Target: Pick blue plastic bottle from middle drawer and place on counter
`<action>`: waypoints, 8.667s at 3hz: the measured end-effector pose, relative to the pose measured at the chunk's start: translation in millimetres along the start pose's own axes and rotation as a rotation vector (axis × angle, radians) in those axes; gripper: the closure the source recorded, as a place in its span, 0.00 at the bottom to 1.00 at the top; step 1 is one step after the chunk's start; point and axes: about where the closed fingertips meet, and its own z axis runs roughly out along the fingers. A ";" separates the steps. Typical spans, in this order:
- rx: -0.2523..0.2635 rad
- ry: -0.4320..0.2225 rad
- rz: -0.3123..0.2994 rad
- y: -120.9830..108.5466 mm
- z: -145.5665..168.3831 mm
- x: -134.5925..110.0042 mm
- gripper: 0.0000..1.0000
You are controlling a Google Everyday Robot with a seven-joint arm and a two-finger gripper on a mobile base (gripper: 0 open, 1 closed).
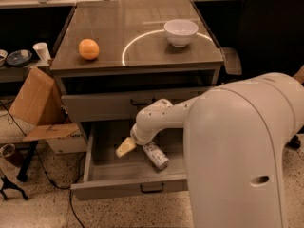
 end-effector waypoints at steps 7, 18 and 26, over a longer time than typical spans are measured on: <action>0.039 0.005 0.208 -121.7 109.3 59.0 0.19; 0.691 0.043 -0.199 -59.4 -366.8 -11.0 1.00; 0.483 -0.569 -0.250 -103.2 -381.1 -268.5 1.00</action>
Offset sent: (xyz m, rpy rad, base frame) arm 0.0557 -0.0703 -0.0882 -0.0161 -0.0299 -0.1495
